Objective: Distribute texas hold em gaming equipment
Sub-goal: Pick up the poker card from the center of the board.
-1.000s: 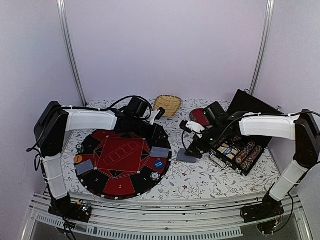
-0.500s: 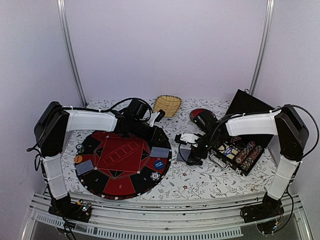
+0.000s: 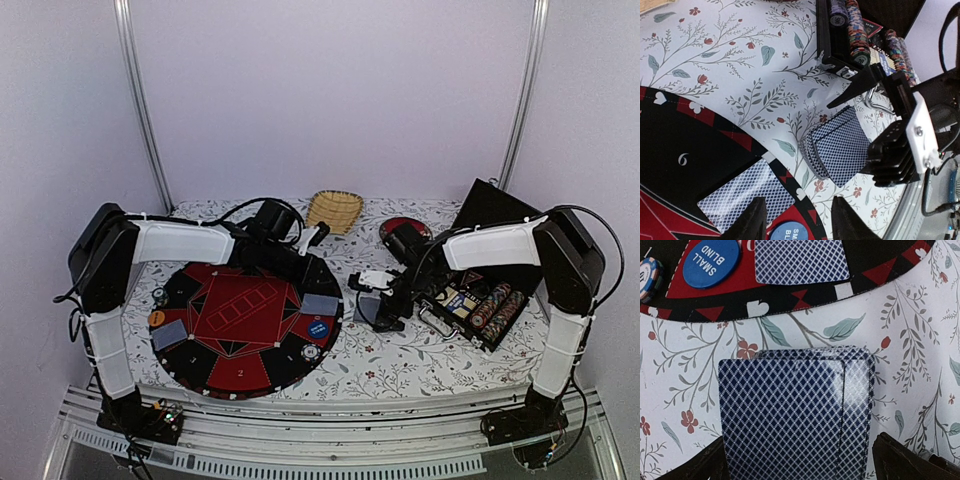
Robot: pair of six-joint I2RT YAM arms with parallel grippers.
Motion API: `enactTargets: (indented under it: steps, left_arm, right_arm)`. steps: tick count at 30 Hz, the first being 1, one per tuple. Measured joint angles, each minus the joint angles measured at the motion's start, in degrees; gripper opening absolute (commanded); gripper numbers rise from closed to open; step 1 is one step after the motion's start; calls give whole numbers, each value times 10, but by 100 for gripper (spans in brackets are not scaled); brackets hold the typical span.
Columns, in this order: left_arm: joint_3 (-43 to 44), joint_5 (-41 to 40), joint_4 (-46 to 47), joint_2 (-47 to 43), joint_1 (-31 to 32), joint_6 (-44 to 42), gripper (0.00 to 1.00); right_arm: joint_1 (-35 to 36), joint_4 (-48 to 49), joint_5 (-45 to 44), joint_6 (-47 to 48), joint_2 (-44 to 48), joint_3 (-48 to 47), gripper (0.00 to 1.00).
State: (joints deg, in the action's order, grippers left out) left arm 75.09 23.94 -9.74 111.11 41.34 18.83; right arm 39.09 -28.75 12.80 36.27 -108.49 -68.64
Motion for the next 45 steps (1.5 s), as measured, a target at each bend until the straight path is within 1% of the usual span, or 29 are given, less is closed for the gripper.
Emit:
enactTargets:
  steps: [11, 19, 21, 24, 25, 26, 31, 40, 45]
  left_arm:
    - [-1, 0, 0, 0, 0, -1, 46]
    - [-5, 0, 0, 0, -2, -2, 46]
    - [-7, 0, 0, 0, -2, -2, 46]
    - [-9, 0, 0, 0, -2, -2, 46]
    - [-10, 0, 0, 0, -2, -2, 46]
    - [-10, 0, 0, 0, -3, -2, 46]
    - [-11, 0, 0, 0, -4, -2, 46]
    - [-20, 12, 3, 0, -4, 1, 47]
    - [-24, 53, 35, 0, -5, 19, 58]
  right_arm:
    - [-12, -12, 11, 17, -35, -25, 97]
    - [-12, -22, 15, 22, -49, -42, 85]
    - [-9, -23, 15, 22, -49, -42, 77]
    - [-6, -24, 18, 21, -49, -42, 56]
    - [-5, -23, 19, 20, -50, -42, 51]
    - [-4, -21, 22, 21, -50, -42, 50]
    - [-1, -18, 29, 17, -47, -49, 46]
    - [4, -2, 19, 8, -31, -29, 45]
    - [10, -2, 6, 3, 5, 10, 45]
